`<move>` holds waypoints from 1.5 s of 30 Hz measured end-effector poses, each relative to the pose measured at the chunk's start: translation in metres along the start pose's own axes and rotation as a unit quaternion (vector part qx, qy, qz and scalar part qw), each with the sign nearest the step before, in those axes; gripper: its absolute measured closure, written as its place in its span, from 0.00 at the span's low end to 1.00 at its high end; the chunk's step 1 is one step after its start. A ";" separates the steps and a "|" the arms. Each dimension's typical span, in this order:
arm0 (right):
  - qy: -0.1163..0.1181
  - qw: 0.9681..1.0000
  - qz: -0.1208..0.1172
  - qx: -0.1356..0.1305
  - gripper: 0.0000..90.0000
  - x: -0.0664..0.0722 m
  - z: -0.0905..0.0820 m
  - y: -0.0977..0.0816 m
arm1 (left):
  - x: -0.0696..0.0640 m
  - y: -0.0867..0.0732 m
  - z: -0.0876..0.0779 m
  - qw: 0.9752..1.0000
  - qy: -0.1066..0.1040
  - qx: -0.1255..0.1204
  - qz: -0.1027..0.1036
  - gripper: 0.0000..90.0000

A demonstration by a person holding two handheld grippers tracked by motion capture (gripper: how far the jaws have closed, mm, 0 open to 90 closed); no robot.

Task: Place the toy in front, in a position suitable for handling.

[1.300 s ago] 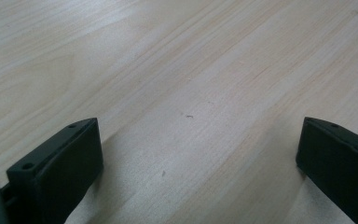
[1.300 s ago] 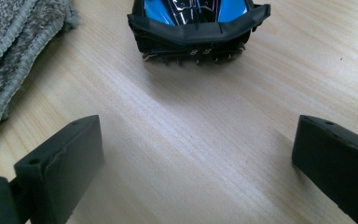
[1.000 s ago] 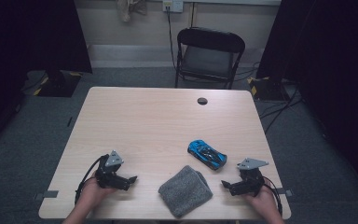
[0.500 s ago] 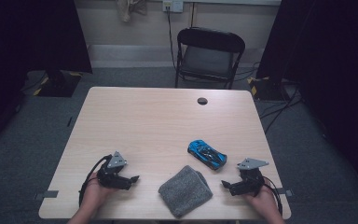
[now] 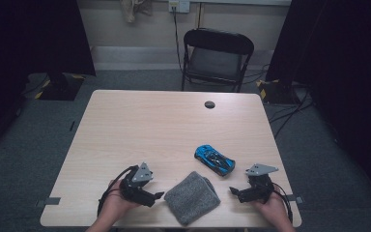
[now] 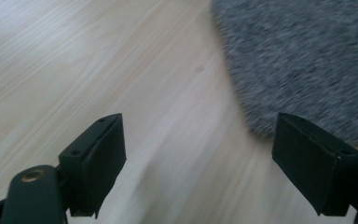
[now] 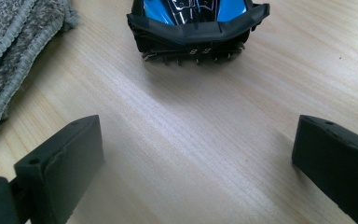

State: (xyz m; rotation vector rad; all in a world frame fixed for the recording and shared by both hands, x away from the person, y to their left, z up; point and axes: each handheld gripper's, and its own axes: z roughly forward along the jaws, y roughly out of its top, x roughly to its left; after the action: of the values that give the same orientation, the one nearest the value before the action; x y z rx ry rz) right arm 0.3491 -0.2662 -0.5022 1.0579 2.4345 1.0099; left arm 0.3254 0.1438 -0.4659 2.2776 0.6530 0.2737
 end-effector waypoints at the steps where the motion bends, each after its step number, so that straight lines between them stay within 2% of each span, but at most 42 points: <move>1: 0.000 1.000 0.000 0.000 0.02 0.000 0.000 0.000 | -0.004 0.004 0.002 1.000 -0.007 0.000 0.003 0.19; 4: 0.000 1.000 0.000 0.000 0.02 0.000 0.000 0.000 | -0.011 0.011 0.007 1.000 -0.014 -0.001 0.011 0.19; 7: 0.000 1.000 0.000 0.000 0.02 0.000 0.000 0.000 | -0.024 0.026 0.015 0.999 -0.038 -0.010 0.021 0.19; 8: 0.000 1.000 0.000 0.000 0.02 0.000 0.000 0.000 | -0.024 0.026 0.015 0.999 -0.038 -0.010 0.021 0.19; 10: 0.000 1.000 0.000 0.000 0.02 0.000 0.000 0.000 | -0.032 0.036 0.023 0.999 -0.043 -0.008 0.029 0.20; 13: 0.000 1.000 0.000 0.000 0.02 0.000 0.000 0.000 | -0.036 0.041 0.030 0.998 -0.052 -0.009 0.022 0.20; 15: 0.000 1.000 0.000 0.000 0.02 0.000 0.000 0.000 | -0.044 0.047 0.040 0.998 -0.061 -0.003 0.034 0.23; 18: 0.000 1.000 0.000 0.000 0.02 0.000 0.000 0.000 | -0.048 0.049 0.047 0.997 -0.067 -0.003 0.035 0.24; 21: 0.000 1.000 0.000 0.000 0.02 0.000 0.000 0.000 | -0.053 0.051 0.059 0.997 -0.074 0.009 0.027 0.24; 24: 0.000 1.000 0.000 0.000 0.02 0.000 0.000 0.000 | -0.054 0.049 0.066 0.997 -0.074 0.019 0.026 0.25; 25: 0.000 1.000 0.000 0.000 0.02 0.000 0.000 0.000 | -0.054 0.047 0.070 0.996 -0.074 0.033 0.034 0.25; 31: 0.000 1.000 0.000 0.000 0.02 0.000 0.000 0.000 | -0.055 0.045 0.072 0.996 -0.063 0.037 0.048 0.30; 32: 0.000 1.000 0.000 0.000 0.02 0.000 0.000 0.000 | -0.056 0.043 0.073 0.997 -0.061 0.029 0.041 0.30; 37: -0.001 1.000 0.000 0.000 0.02 0.000 0.000 0.000 | -0.057 0.043 0.072 0.997 -0.054 0.034 0.040 0.33; 39: -0.001 1.000 0.000 0.000 0.02 0.000 0.000 0.000 | -0.056 0.044 0.070 0.997 -0.052 0.041 0.038 0.41; 42: -0.002 1.000 0.001 0.000 0.02 0.000 0.000 0.000 | -0.055 0.044 0.069 0.997 -0.053 0.038 0.034 0.53; 45: -0.002 1.000 0.001 0.001 0.02 0.000 0.000 0.000 | -0.053 0.043 0.067 0.998 -0.049 0.036 0.029 0.59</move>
State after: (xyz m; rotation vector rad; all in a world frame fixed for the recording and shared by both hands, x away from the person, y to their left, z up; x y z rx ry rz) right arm 0.3486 -0.2662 -0.5022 1.0621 2.4318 1.0068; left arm 0.3214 0.0494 -0.4830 2.3644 0.5544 0.1673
